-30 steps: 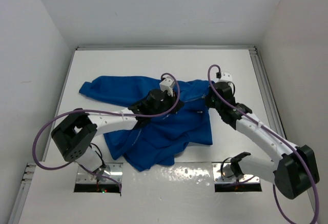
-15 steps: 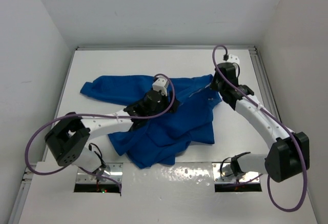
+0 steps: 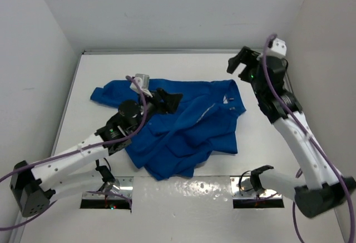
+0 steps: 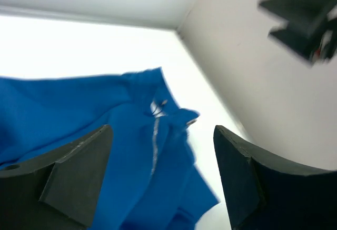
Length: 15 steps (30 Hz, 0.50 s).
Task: Zip up the jacket
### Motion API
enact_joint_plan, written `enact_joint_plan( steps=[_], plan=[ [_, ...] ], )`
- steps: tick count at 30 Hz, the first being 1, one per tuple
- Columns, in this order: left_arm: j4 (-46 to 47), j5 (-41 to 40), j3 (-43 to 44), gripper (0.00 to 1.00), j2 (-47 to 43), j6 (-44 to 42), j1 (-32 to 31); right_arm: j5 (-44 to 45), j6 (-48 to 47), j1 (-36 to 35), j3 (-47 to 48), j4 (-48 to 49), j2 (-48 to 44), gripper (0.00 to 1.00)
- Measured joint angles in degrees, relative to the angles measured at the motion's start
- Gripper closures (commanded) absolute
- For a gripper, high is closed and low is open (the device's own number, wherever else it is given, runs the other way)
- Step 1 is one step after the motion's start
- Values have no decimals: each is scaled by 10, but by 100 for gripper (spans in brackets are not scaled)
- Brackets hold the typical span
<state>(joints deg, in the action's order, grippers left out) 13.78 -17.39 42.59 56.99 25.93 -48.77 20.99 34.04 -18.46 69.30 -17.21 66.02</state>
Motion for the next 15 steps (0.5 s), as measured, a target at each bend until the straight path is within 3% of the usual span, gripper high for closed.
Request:
enact_joint_plan(
  steps=[9, 15],
  plan=[
    [-73, 17, 7, 24, -170, 31, 0, -126, 24, 0, -173, -2, -259, 1],
    [-128, 8, 0, 24, -260, 40, 0, -141, 37, 0, -266, -52, -374, 1]
  ],
)
